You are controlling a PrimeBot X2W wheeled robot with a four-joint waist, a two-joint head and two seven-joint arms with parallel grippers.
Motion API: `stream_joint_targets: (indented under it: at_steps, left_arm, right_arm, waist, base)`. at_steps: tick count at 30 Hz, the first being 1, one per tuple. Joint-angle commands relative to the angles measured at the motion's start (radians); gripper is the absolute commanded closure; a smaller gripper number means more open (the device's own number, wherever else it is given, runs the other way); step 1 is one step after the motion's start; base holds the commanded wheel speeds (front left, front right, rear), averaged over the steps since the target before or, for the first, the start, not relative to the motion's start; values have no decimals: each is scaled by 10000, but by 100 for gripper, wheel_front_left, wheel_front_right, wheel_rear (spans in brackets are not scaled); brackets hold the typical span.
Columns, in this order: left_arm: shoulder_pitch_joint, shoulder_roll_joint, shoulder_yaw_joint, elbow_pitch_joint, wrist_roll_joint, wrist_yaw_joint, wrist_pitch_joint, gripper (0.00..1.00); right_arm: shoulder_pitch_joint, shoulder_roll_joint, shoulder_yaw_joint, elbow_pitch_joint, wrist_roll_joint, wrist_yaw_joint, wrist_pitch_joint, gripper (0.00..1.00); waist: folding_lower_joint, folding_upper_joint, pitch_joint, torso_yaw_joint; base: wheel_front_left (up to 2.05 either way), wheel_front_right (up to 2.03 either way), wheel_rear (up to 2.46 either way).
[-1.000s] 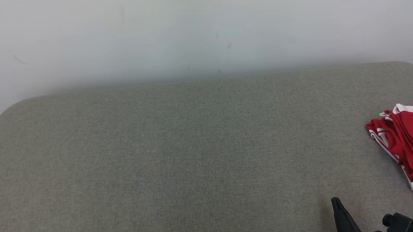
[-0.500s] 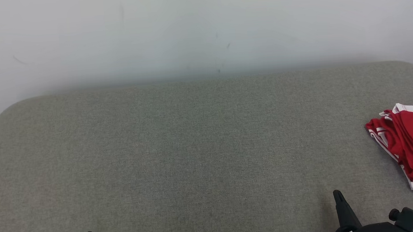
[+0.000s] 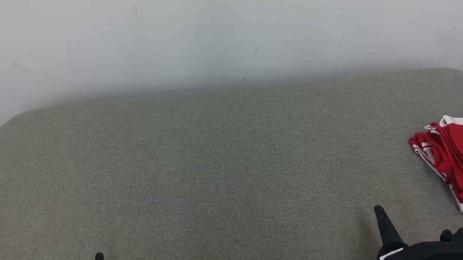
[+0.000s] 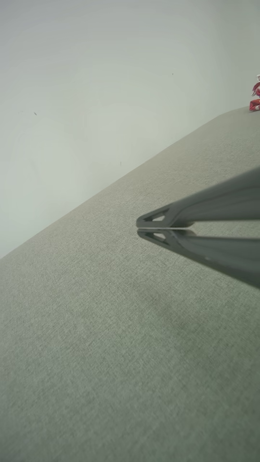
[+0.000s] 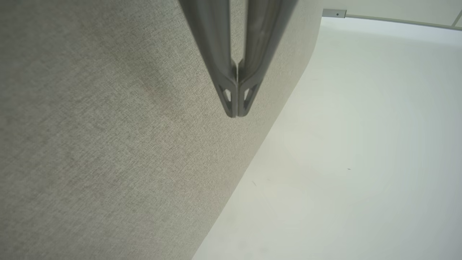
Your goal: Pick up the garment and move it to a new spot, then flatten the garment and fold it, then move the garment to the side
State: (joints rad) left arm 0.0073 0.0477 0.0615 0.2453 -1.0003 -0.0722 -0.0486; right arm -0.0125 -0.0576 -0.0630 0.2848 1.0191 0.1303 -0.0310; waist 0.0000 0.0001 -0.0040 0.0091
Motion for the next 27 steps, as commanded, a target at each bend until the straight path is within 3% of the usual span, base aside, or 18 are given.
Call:
stream_joint_targets:
  at_steps: [1, 27]
  left_arm:
    - [-243, 28, 52, -89, -276, -95, 83, 100]
    - [-674, 33, 272, -55, -2867, -321, 766, 100]
  right_arm:
    - [-217, 20, -36, -136, 263, 3, 68, 100]
    - [-568, 51, -251, -270, 2766, 5, 681, 100]
  waist:
    - [0, -1, 1, -1]
    - [0, -1, 26, -34]
  base:
    - [0, 0, 0]
    - [0, 0, 0]
